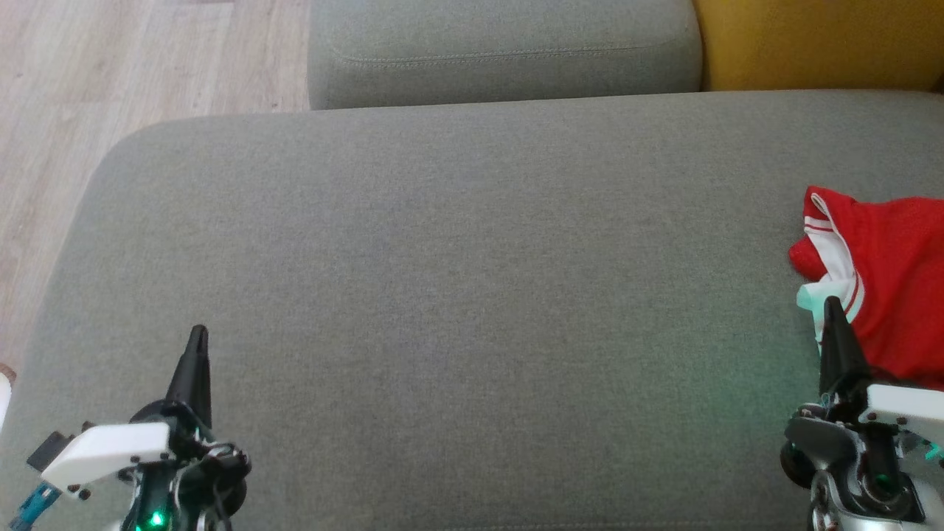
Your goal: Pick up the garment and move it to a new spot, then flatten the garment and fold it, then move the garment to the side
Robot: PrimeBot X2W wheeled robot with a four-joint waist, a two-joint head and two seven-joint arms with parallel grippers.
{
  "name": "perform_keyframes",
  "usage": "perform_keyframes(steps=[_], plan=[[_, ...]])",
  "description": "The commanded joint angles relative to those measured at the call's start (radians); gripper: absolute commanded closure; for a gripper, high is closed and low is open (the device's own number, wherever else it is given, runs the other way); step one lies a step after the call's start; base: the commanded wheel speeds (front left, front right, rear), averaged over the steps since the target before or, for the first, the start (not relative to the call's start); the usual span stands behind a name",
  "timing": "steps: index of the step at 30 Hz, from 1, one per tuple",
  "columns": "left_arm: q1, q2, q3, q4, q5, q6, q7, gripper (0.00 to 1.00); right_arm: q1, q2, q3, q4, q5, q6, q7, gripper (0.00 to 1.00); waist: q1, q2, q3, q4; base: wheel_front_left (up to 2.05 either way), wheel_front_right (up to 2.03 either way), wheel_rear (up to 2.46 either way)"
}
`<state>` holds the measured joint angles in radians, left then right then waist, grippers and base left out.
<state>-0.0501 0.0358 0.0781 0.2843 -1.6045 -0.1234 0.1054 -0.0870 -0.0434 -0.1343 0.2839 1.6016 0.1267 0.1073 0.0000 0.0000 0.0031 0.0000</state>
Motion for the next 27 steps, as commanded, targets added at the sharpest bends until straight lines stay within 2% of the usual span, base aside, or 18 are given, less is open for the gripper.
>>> perform_keyframes(steps=[1,27], plan=[[-0.058,0.014,0.035,-0.039,-0.004,-0.007,0.008,1.00,-0.021,-0.007,0.021,-0.039,0.007,0.004,0.006,1.00,0.0000,0.0000,0.000,0.000,0.00,0.00,0.00],[-0.058,0.014,0.035,-0.039,-0.004,-0.007,0.008,1.00,-0.021,-0.007,0.021,-0.039,0.007,0.004,0.006,1.00,0.0000,0.0000,0.000,0.000,0.00,0.00,0.00]])
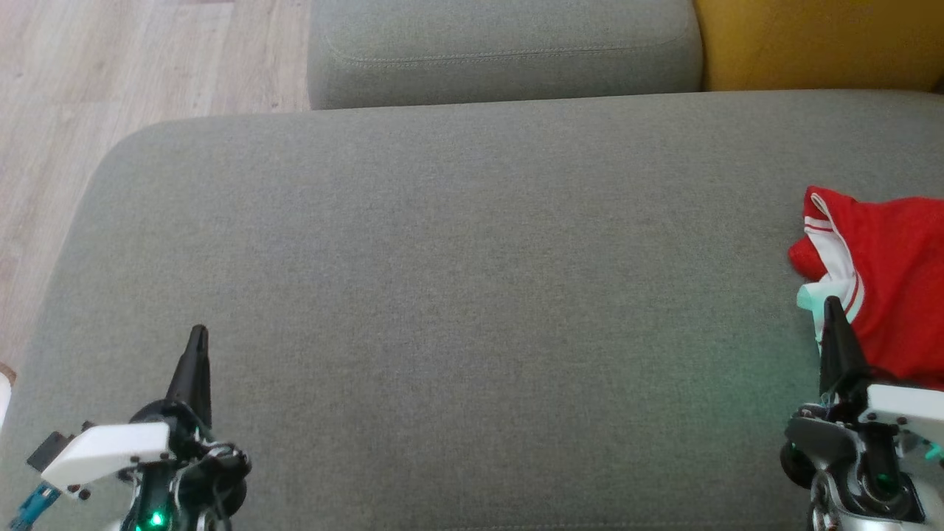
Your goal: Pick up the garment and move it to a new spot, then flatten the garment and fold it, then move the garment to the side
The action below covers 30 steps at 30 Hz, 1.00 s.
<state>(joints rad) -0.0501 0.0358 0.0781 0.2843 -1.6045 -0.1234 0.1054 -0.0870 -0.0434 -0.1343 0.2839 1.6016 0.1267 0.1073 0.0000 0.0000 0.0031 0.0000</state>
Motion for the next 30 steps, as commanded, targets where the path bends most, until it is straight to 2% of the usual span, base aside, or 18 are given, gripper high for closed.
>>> perform_keyframes(steps=[1,30], plan=[[-0.058,0.014,0.035,-0.039,-0.004,-0.007,0.008,1.00,-0.021,-0.007,0.021,-0.039,0.007,0.004,0.006,1.00,0.0000,0.0000,0.000,0.000,0.00,0.00,0.00],[-0.058,0.014,0.035,-0.039,-0.004,-0.007,0.008,1.00,-0.021,-0.007,0.021,-0.039,0.007,0.004,0.006,1.00,0.0000,0.0000,0.000,0.000,0.00,0.00,0.00]])
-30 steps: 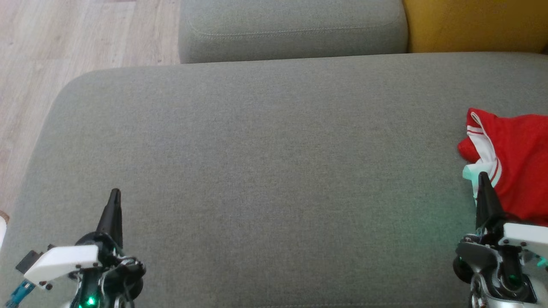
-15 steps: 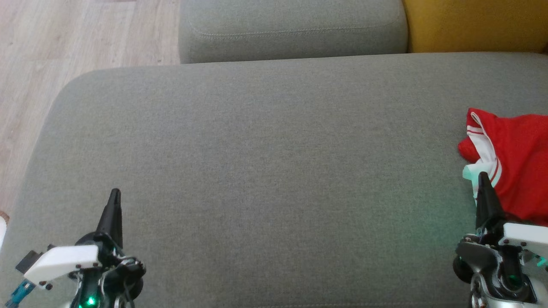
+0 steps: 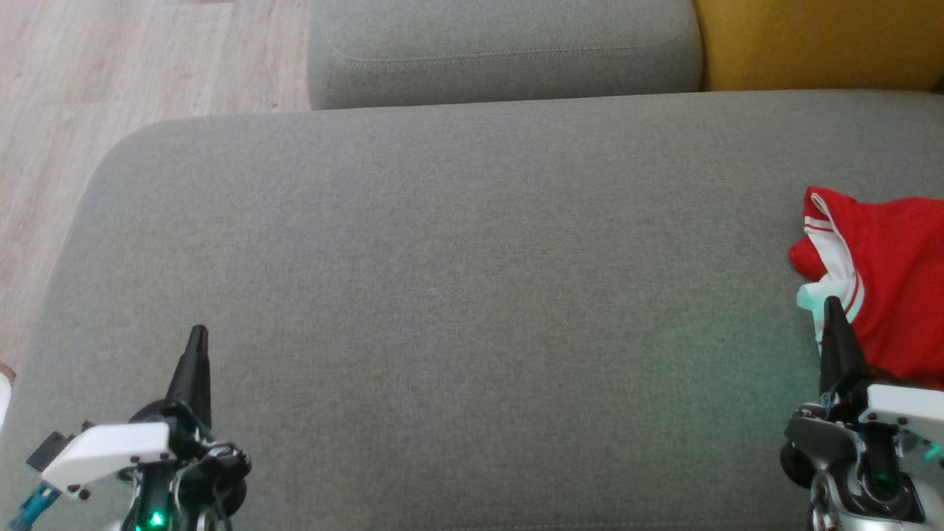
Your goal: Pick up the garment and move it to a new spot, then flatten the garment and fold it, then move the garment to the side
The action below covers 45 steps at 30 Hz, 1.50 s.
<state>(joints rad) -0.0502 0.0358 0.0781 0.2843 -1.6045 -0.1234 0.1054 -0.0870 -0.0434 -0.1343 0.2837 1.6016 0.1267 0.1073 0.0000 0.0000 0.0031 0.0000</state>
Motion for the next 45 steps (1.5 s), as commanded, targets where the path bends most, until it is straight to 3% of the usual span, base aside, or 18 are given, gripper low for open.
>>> perform_keyframes(steps=[1,45], plan=[[-0.058,0.014,0.035,-0.039,-0.004,-0.007,0.008,1.00,-0.021,-0.007,0.021,-0.039,0.007,0.004,0.006,1.00,0.0000,0.0000,0.000,0.000,0.00,0.00,0.00],[-0.058,0.014,0.035,-0.039,-0.004,-0.007,0.008,1.00,-0.021,-0.007,0.021,-0.039,0.007,0.004,0.006,1.00,0.0000,0.0000,0.000,0.000,0.00,0.00,0.00]])
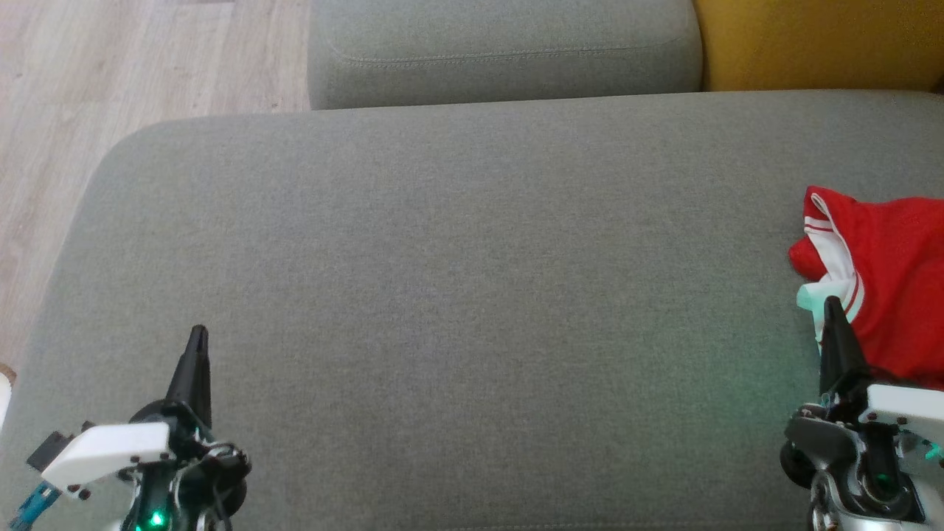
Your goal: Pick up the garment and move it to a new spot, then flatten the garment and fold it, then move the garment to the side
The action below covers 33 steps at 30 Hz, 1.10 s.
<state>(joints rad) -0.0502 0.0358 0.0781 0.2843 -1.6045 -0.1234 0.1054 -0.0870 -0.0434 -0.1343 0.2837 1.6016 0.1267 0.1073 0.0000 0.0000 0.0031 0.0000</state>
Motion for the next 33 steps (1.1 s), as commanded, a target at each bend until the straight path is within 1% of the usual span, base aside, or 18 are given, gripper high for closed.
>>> perform_keyframes(steps=[1,33], plan=[[-0.058,0.014,0.035,-0.039,-0.004,-0.007,0.008,1.00,-0.021,-0.007,0.021,-0.039,0.007,0.004,0.006,1.00,0.0000,0.0000,0.000,0.000,0.00,0.00,0.00],[-0.058,0.014,0.035,-0.039,-0.004,-0.007,0.008,1.00,-0.021,-0.007,0.021,-0.039,0.007,0.004,0.006,1.00,0.0000,0.0000,0.000,0.000,0.00,0.00,0.00]])
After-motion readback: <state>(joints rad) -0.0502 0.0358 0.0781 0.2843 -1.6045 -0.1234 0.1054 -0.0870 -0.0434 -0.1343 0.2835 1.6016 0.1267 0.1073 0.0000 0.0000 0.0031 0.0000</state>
